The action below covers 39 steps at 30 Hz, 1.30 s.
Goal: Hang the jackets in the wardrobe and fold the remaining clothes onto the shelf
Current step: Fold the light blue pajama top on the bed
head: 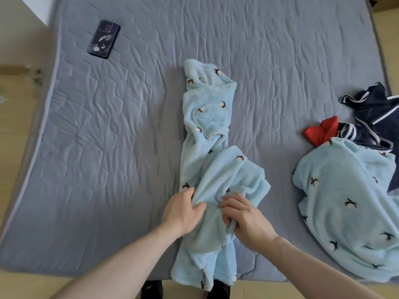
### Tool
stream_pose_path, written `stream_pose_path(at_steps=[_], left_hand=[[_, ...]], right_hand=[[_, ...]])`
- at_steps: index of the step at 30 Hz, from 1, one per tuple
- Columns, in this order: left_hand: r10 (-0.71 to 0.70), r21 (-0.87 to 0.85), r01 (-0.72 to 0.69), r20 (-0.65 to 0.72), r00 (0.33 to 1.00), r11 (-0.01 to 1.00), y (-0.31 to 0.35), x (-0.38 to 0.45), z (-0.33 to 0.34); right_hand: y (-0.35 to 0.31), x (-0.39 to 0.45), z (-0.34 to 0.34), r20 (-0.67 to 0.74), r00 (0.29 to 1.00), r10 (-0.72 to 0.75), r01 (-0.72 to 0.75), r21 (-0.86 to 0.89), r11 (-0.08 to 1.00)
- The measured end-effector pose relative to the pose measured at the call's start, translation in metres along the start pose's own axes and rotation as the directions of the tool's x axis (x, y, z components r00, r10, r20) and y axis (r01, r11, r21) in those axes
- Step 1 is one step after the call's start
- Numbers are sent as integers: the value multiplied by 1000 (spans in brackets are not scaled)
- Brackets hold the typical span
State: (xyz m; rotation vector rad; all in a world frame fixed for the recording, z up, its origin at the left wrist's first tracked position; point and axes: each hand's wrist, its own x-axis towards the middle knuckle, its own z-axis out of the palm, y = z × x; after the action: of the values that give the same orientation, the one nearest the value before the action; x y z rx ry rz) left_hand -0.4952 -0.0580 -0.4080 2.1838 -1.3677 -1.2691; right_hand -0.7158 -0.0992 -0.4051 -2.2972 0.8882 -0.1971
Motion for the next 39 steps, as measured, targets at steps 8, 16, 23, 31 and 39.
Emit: stream_pose_path(at_steps=[8, 16, 23, 31, 39], left_hand=[[-321, -2, 323, 98, 942, 946, -58, -66, 31], [-458, -386, 631, 452, 765, 673, -80, -60, 36], [-392, -396, 704, 622, 678, 590, -75, -56, 32], [-455, -480, 712, 552, 699, 512, -62, -76, 31], [-569, -140, 792, 623, 537, 594, -44, -130, -16]], right_hand=[[-30, -40, 50, 60, 809, 585, -576, 287, 766], [-51, -60, 87, 407, 281, 869, -644, 752, -144], [-40, -45, 68, 521, 383, 763, -685, 715, -144], [-66, -49, 60, 527, 403, 748, -674, 724, -147], [-124, -71, 32, 661, 204, 722, -840, 497, -217]])
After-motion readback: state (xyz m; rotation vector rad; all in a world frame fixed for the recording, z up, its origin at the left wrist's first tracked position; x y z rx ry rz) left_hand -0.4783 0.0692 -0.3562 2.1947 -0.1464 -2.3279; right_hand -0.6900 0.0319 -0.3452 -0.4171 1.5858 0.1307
